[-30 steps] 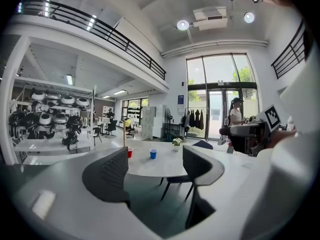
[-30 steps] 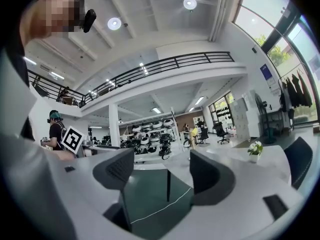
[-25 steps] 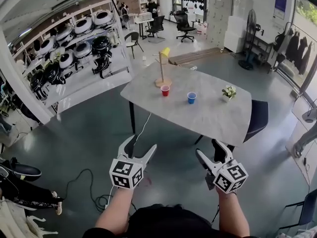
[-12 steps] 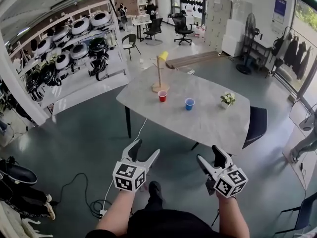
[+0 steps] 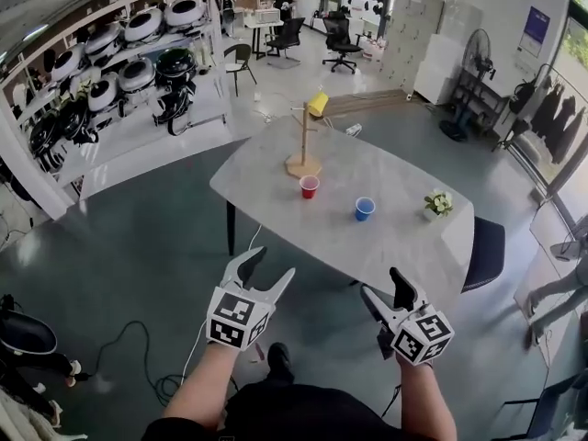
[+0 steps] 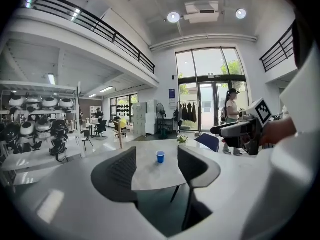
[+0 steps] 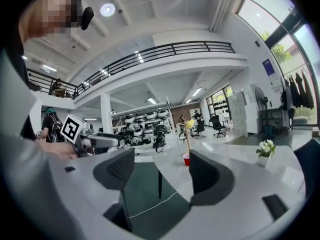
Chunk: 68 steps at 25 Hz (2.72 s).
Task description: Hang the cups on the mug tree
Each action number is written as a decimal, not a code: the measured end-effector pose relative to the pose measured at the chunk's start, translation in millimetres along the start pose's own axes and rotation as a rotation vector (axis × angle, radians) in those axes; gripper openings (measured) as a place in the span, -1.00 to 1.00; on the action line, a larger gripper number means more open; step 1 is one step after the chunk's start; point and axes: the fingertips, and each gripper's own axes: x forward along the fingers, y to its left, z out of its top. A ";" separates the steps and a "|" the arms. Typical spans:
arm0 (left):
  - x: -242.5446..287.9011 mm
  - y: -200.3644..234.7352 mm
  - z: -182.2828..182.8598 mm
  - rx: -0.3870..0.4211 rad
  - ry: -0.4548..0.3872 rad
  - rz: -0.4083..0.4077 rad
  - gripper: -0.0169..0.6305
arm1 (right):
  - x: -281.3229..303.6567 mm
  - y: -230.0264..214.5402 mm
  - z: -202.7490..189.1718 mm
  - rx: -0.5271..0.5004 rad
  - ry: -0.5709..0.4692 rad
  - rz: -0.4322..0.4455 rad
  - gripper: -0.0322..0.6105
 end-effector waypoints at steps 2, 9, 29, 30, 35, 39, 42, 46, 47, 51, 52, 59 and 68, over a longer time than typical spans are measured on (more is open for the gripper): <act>11.5 23.8 2.4 0.010 -0.002 0.011 -0.14 | 25.4 -0.7 7.2 -0.016 0.006 0.001 0.07; 41.2 77.8 -2.7 0.149 0.051 0.010 -0.14 | 94.6 -4.3 18.3 -0.032 0.047 -0.011 0.07; 133.6 160.0 8.7 -0.099 -0.040 -0.069 -0.13 | 189.9 -75.8 18.4 0.007 0.089 -0.074 0.07; 140.3 161.5 11.7 -0.102 -0.046 -0.070 -0.13 | 195.0 -84.8 18.0 0.012 0.088 -0.077 0.07; 184.8 167.1 22.1 -0.082 -0.040 -0.081 -0.14 | 230.8 -126.9 15.7 0.030 0.088 -0.058 0.07; 220.2 173.1 22.3 -0.109 -0.005 -0.083 -0.13 | 256.6 -151.3 9.7 0.030 0.109 -0.026 0.07; 244.7 173.2 22.7 -0.113 0.028 -0.092 -0.13 | 265.7 -173.2 5.3 0.054 0.117 -0.020 0.07; 269.7 175.4 25.4 -0.099 0.061 -0.085 -0.14 | 269.7 -199.9 -1.8 0.090 0.121 -0.022 0.07; 275.2 175.2 26.8 -0.098 0.064 -0.081 -0.14 | 269.8 -206.3 -2.8 0.092 0.125 -0.021 0.07; 293.9 171.3 27.8 -0.092 0.084 -0.080 -0.14 | 268.9 -225.3 -8.3 0.086 0.158 -0.018 0.07; 297.8 171.3 27.1 -0.094 0.088 -0.083 -0.13 | 269.0 -228.9 -10.3 0.083 0.169 -0.022 0.07; 325.6 178.2 1.6 -0.129 0.125 -0.128 -0.14 | 274.1 -257.7 -42.4 0.082 0.227 -0.106 0.07; 357.8 165.8 -35.5 -0.152 0.207 -0.218 -0.14 | 268.1 -289.5 -91.3 0.102 0.260 -0.218 0.10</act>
